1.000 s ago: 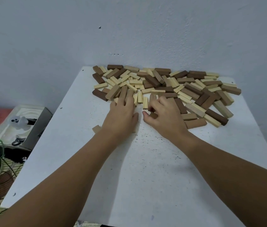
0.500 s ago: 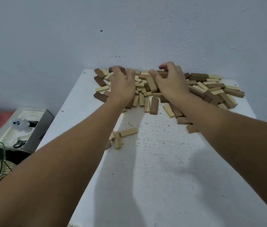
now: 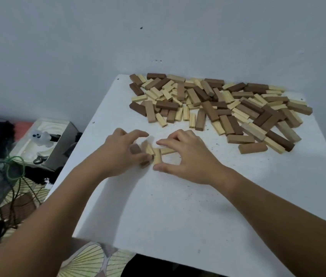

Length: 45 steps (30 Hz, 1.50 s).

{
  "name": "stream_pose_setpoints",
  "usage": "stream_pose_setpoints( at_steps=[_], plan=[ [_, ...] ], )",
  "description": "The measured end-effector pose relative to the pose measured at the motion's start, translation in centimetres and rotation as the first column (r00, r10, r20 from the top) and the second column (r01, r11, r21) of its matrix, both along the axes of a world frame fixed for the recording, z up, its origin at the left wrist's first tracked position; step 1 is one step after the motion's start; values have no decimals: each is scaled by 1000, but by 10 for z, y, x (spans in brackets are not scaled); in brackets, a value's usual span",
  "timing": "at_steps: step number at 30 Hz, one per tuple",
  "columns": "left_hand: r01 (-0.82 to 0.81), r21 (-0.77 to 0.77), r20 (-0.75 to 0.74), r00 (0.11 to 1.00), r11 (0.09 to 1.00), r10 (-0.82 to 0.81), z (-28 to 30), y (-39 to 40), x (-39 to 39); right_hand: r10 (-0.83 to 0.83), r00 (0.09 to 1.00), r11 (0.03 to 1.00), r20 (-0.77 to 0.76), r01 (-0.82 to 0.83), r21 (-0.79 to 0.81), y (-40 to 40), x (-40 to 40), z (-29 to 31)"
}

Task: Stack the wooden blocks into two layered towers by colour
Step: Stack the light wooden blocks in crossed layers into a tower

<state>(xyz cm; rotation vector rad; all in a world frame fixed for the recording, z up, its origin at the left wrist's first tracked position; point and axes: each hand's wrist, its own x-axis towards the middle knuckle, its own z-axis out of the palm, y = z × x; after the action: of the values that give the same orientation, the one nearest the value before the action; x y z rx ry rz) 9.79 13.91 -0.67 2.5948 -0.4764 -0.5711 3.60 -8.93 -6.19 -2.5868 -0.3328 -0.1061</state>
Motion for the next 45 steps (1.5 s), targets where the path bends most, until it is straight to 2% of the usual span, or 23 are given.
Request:
stream_pose_setpoints(
  at_steps=[3, 9, 11, 13, 23, 27, 31, 33, 35, 39, 45],
  plan=[
    [40, 1, -70, 997, 999, -40, 5, 7, -6, 18, 1000, 1000, 10, -18, -21, 3, -1, 0],
    [-15, -75, 35, 999, 997, 17, -4, 5, 5, -52, 995, 999, -85, 52, 0, -8, 6, 7],
    [7, -95, -6, 1000, 995, -8, -3, 6, 5, -68, 991, 997, -117, 71, 19, -14, 7, 11],
    [56, -52, -30, 998, 997, -58, 0, 5, 4, -88, 988, 994, -130, 95, 48, -17, 8, 12],
    [148, 29, 135, 979, 989, -151, -3, -34, 8, -163, 979, 959, -125, 187, 211, -20, 7, 11],
    [95, -124, 223, 973, 988, -65, -2, -43, 16, -230, 967, 922, -111, 253, 294, -28, 18, 27],
    [-21, -339, 287, 950, 941, 124, 17, -71, 50, -361, 932, 893, 29, 337, 298, -49, 51, 62],
    [-57, -366, 279, 946, 929, 168, 29, -98, 69, -457, 887, 858, 73, 418, 298, -66, 68, 78],
    [-59, -333, 250, 957, 941, 149, 35, -122, 80, -507, 861, 826, 37, 473, 307, -83, 76, 83],
    [-14, -329, 241, 965, 944, 99, 19, -143, 62, -491, 870, 855, 38, 473, 210, -106, 51, 60],
    [268, -313, 352, 924, 911, -151, -38, -152, 3, -409, 908, 912, 92, 409, 23, -131, -23, 13]
  ],
)
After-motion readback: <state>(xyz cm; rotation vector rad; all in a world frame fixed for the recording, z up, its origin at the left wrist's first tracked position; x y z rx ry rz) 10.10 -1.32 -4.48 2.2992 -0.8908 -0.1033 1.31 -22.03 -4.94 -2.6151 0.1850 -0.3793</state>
